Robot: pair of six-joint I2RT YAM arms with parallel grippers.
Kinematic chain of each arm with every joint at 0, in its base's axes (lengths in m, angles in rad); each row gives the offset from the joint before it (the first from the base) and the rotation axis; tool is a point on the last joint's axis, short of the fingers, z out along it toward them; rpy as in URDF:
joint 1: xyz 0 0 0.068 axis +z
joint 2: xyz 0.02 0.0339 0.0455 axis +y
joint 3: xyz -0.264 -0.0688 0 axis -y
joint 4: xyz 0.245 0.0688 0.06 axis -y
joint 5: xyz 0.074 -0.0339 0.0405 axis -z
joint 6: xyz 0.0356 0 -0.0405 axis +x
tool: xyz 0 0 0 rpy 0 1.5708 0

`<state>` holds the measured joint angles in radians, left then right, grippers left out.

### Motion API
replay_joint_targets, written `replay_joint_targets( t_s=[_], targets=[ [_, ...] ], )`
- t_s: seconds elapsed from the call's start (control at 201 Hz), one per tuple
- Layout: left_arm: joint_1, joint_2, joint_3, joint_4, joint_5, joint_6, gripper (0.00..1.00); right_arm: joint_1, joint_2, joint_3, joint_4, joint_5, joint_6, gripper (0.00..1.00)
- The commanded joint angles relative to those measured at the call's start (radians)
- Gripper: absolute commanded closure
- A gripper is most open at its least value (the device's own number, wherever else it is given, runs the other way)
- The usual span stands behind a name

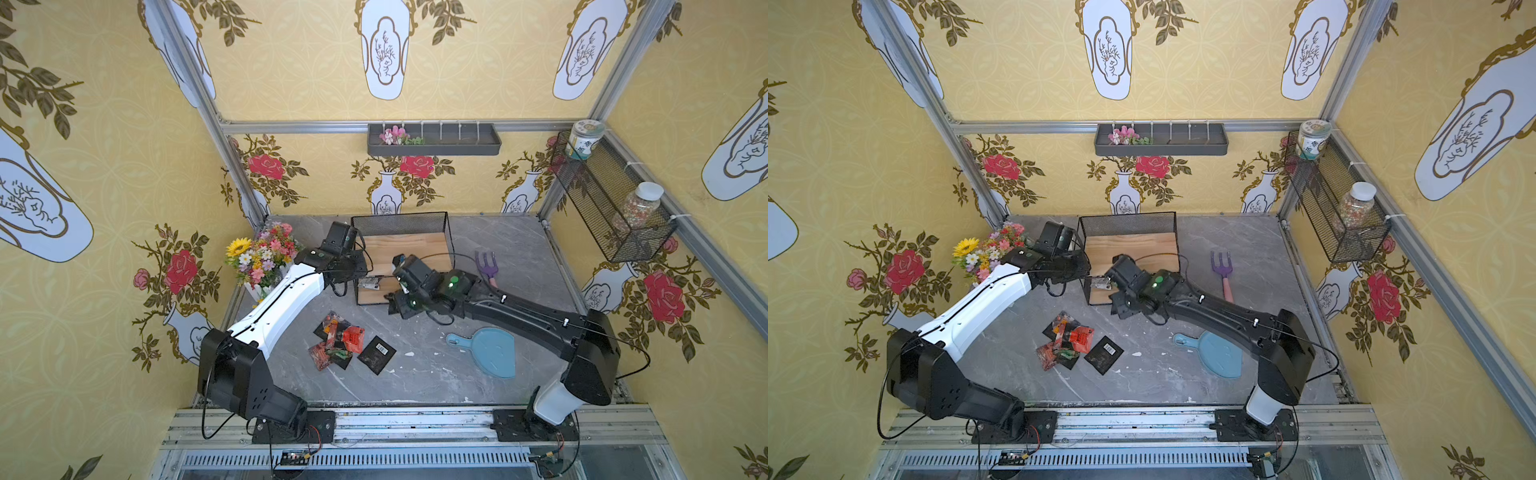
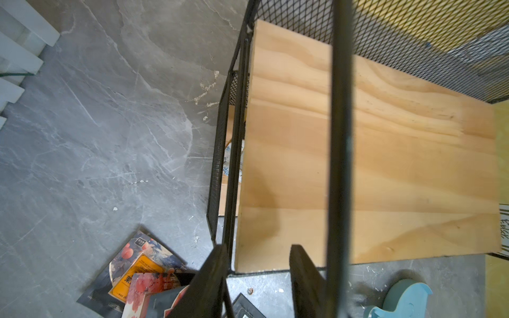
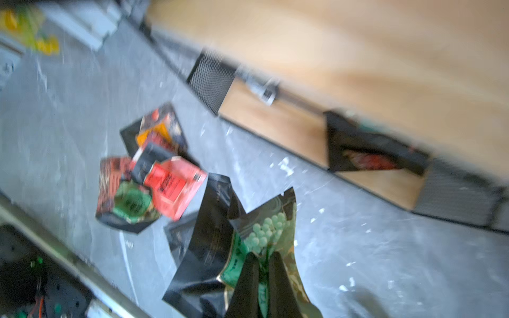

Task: Remove the tea bags from the shelf
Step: Pick up the tea bag from the shelf, then place the tea bag at the center of the board.

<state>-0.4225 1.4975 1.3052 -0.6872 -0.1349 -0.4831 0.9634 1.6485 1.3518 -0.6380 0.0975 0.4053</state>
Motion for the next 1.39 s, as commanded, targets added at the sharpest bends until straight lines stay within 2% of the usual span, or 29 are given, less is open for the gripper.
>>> replay_joint_targets(
  t_s=[0.0,0.159,0.363,0.483,0.667,1.021,1.389],
  targets=[
    [-0.002,0.009,0.003,0.015,0.021,-0.004,0.57,0.072,0.03,-0.072,0.188,-0.072,0.03,1.0],
    [-0.001,0.011,0.009,0.01,0.022,-0.002,0.57,0.15,0.188,-0.027,0.262,-0.1,0.022,1.0],
    [-0.001,0.008,0.001,0.01,0.017,-0.001,0.57,0.163,0.362,0.127,0.262,-0.126,-0.03,0.99],
    [-0.001,0.001,-0.002,0.009,0.016,-0.002,0.57,0.163,0.416,0.16,0.275,-0.126,-0.042,0.92],
    [-0.001,0.001,-0.003,0.007,0.015,-0.002,0.57,0.163,0.468,0.185,0.277,-0.142,-0.046,0.86],
    [-0.001,0.001,-0.004,0.008,0.021,-0.004,0.57,0.161,0.426,0.161,0.268,-0.109,-0.039,0.63],
    [-0.001,0.004,-0.001,0.009,0.024,-0.005,0.57,0.163,0.288,0.091,0.27,-0.074,-0.009,0.47]
  ],
)
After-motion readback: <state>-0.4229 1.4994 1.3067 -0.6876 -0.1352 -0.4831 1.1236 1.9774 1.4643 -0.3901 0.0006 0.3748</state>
